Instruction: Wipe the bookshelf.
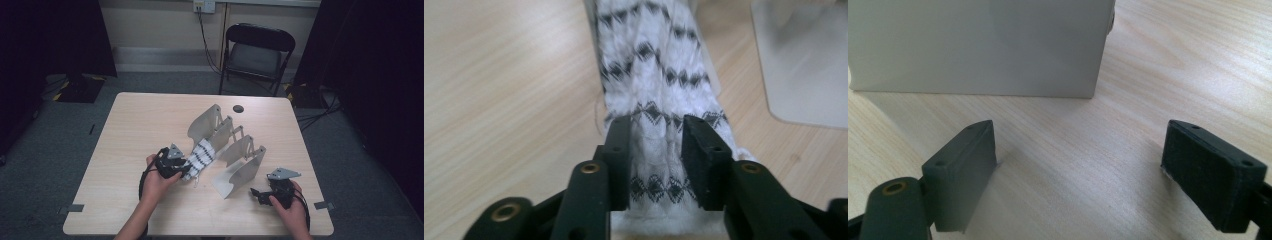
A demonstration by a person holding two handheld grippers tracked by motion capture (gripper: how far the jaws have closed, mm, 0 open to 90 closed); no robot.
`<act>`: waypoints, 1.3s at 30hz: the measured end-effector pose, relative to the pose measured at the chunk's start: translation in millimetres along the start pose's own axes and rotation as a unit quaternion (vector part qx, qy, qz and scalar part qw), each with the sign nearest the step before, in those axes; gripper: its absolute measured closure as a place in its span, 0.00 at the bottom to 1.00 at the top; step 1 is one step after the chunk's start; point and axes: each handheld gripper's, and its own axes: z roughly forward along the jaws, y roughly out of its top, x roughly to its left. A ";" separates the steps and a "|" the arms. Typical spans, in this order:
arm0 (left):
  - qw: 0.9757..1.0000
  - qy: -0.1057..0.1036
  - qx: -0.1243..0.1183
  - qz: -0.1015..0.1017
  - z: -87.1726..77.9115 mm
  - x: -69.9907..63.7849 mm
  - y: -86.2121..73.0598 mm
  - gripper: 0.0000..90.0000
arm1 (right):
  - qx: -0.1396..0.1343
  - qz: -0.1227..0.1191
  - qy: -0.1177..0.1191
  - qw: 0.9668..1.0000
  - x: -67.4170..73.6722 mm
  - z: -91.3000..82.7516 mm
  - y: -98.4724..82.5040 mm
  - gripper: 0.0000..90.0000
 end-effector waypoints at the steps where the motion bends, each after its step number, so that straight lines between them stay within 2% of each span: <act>1: 1.000 0.001 0.005 0.006 10.8 -4.6 1.4 0.76 | 0.000 0.000 0.000 1.000 0.0 0.0 0.0 0.15; 5: 1.000 0.010 0.000 0.005 25.6 -10.1 11.4 0.80 | 0.001 0.001 0.000 1.000 0.1 -0.1 0.0 0.15; 8: 1.000 0.011 -0.008 0.007 37.8 -13.0 21.0 0.79 | 0.000 0.000 0.000 1.000 0.0 0.0 0.0 0.15; 11: 1.000 0.013 -0.017 0.000 47.9 -14.1 28.7 0.77 | 0.000 0.000 0.000 1.000 0.0 0.0 0.0 0.15; 12: 1.000 0.013 -0.017 0.003 49.6 -13.2 29.7 0.76 | 0.000 0.001 0.000 1.000 0.1 -0.1 0.0 0.15; 13: 1.000 0.010 -0.018 -0.005 51.5 -13.5 30.9 0.76 | 0.000 0.000 0.000 1.000 0.0 0.0 0.0 0.15; 19: 1.000 0.010 -0.019 -0.011 56.6 -10.4 34.9 0.73 | 0.000 0.000 0.000 1.000 0.0 0.0 0.0 0.15; 20: 1.000 0.011 -0.016 -0.004 56.8 -9.3 35.8 0.74 | 0.000 0.000 0.000 1.000 0.0 0.0 0.0 0.15; 22: 1.000 0.009 -0.020 -0.008 58.6 -9.1 35.8 0.74 | 0.001 -0.001 0.001 1.000 0.0 -0.1 0.0 0.15; 25: 1.000 0.003 -0.023 -0.017 59.1 -7.2 34.7 0.74 | 0.000 -0.001 0.001 1.000 0.1 -0.1 0.0 0.15; 28: 1.000 0.002 -0.025 -0.016 57.7 -7.1 32.6 0.75 | 0.001 -0.001 0.001 1.000 0.1 -0.1 0.0 0.15; 32: 1.000 0.007 -0.014 -0.002 50.5 -6.7 29.3 0.77 | 0.000 -0.001 0.001 1.000 0.1 0.0 0.0 0.15; 35: 1.000 0.011 -0.011 -0.010 42.6 -5.3 23.0 0.79 | 0.001 -0.001 0.001 1.000 0.1 -0.1 0.0 0.15; 39: 1.000 0.004 0.002 -0.026 29.7 -1.8 13.1 0.84 | 0.001 -0.001 0.000 1.000 0.2 -0.1 0.0 0.15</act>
